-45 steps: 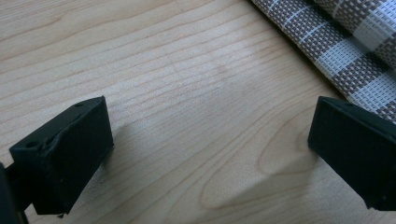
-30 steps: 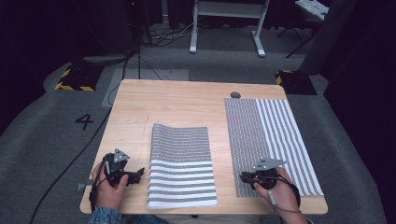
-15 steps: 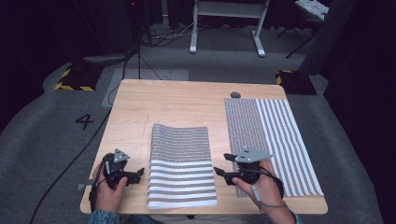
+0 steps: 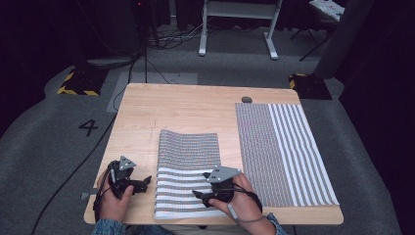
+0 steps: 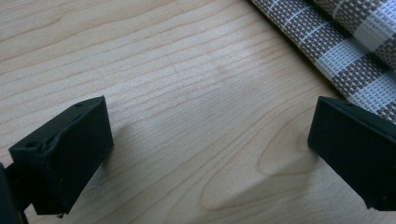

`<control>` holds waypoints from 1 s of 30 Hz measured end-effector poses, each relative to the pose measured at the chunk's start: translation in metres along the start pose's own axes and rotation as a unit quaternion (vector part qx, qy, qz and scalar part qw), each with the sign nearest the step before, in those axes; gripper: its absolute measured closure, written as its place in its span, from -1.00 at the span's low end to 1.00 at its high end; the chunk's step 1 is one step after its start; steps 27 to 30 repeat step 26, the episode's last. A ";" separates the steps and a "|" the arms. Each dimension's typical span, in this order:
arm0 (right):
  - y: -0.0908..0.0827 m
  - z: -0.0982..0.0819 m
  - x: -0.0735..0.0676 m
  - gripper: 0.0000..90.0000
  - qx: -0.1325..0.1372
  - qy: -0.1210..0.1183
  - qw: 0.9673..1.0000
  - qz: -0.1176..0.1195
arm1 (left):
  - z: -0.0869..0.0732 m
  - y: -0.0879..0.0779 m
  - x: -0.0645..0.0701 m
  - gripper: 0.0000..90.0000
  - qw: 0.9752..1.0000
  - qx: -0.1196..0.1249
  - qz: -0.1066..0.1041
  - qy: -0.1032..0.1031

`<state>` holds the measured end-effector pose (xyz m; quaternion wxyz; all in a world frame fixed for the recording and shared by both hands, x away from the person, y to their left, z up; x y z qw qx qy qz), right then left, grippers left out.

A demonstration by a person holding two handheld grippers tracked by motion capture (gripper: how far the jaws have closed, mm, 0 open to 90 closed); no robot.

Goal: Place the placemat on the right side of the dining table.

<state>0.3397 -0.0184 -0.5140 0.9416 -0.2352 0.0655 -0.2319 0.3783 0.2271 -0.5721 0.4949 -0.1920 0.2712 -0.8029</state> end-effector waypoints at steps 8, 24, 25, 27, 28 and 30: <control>0.030 -0.023 -0.023 -0.38 -0.020 0.000 0.999 0.043 | 0.000 0.000 0.000 -1.00 1.000 -0.001 -0.001 0.002; 0.035 -0.038 -0.033 -0.56 -0.023 -0.034 0.998 0.041 | 0.000 0.000 0.000 -1.00 1.000 -0.001 -0.001 0.002; 0.035 -0.038 -0.033 -0.56 -0.024 -0.033 0.998 0.042 | 0.000 0.000 0.000 -1.00 1.000 -0.001 0.000 0.002; 0.035 -0.038 -0.033 -0.56 -0.025 -0.034 0.998 0.041 | 0.000 0.000 0.000 -1.00 1.000 -0.001 0.000 0.002; 0.035 -0.038 -0.033 -0.56 -0.025 -0.034 0.998 0.041 | 0.000 0.000 0.000 -1.00 1.000 -0.001 0.000 0.002; 0.035 -0.038 -0.033 -0.56 -0.025 -0.034 0.998 0.041 | 0.000 0.000 0.000 -1.00 1.000 -0.001 0.000 0.002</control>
Point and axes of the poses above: each handheld gripper's, and its own axes: y roughly forward along the jaws, z roughly out of its top, x roughly to its right, the point moved 9 cm from there along y, roughly forward along the jaws, and after that the axes turned 10 degrees about x, right-handed, at the moved point
